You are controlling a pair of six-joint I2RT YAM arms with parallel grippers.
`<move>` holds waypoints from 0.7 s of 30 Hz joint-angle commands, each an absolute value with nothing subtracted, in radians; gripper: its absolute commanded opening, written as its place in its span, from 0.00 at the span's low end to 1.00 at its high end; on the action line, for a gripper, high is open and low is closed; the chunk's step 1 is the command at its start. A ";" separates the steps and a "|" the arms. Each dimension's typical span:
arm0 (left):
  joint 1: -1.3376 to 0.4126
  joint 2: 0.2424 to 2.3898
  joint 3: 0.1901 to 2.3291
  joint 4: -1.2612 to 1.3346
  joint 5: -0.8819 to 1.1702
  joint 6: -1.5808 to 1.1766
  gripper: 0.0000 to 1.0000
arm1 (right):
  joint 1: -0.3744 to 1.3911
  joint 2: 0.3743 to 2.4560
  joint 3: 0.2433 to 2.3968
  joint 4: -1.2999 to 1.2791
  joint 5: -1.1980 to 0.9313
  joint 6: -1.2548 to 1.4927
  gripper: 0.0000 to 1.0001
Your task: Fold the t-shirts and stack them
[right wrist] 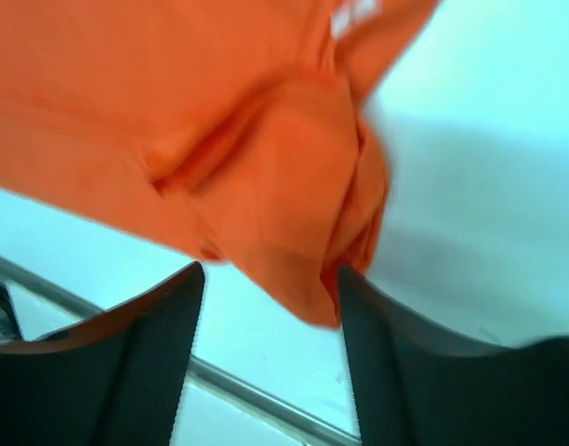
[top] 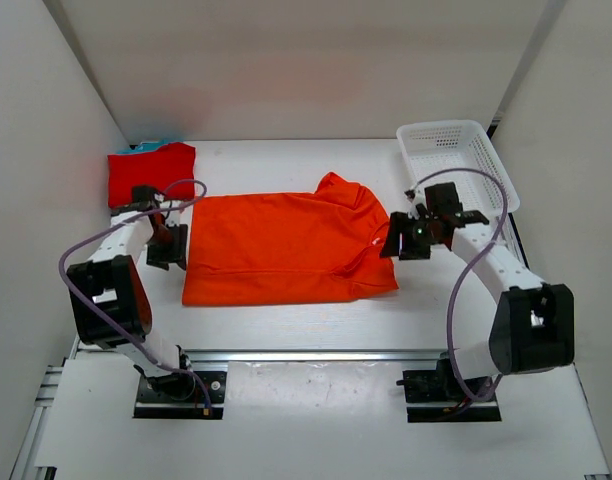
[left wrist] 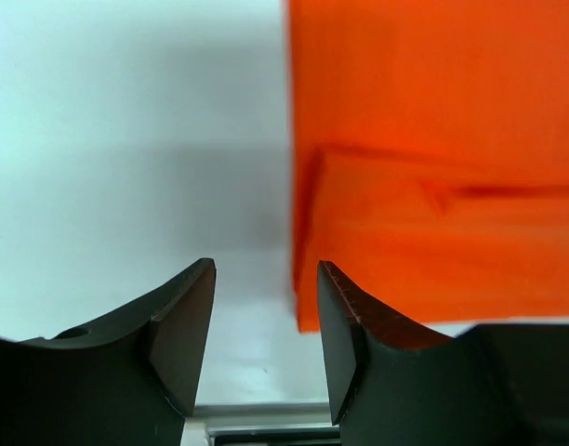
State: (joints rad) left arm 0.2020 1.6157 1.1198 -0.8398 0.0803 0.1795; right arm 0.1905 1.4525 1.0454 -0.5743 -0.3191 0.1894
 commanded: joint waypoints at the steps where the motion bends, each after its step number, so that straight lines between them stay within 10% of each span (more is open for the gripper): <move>1: 0.147 1.554 1.022 -0.888 0.057 0.206 0.59 | 0.189 1.390 0.906 -0.612 -0.357 0.242 0.67; 5: 0.153 1.581 0.962 -0.868 0.097 0.167 0.65 | 0.163 1.408 0.783 -0.542 -0.434 0.297 0.84; 13: 0.129 1.681 0.985 -0.825 0.084 0.146 0.69 | 0.161 1.520 0.769 -0.431 -0.430 0.304 0.71; 16: 0.118 1.709 0.979 -0.822 0.087 0.150 0.53 | 0.126 1.554 0.758 -0.400 -0.486 0.308 0.41; 18: 0.115 1.716 0.979 -0.830 0.109 0.163 0.21 | 0.115 1.558 0.759 -0.411 -0.505 0.304 0.04; 21: 0.118 1.707 0.976 -0.833 0.109 0.164 0.00 | 0.106 1.543 0.747 -0.436 -0.505 0.288 0.00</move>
State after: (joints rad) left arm 0.1219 1.6974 0.9791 -0.8673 0.0898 0.1570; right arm 0.1173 1.5570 0.7498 -0.4423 -0.4694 0.3038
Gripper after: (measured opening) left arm 0.035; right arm 0.015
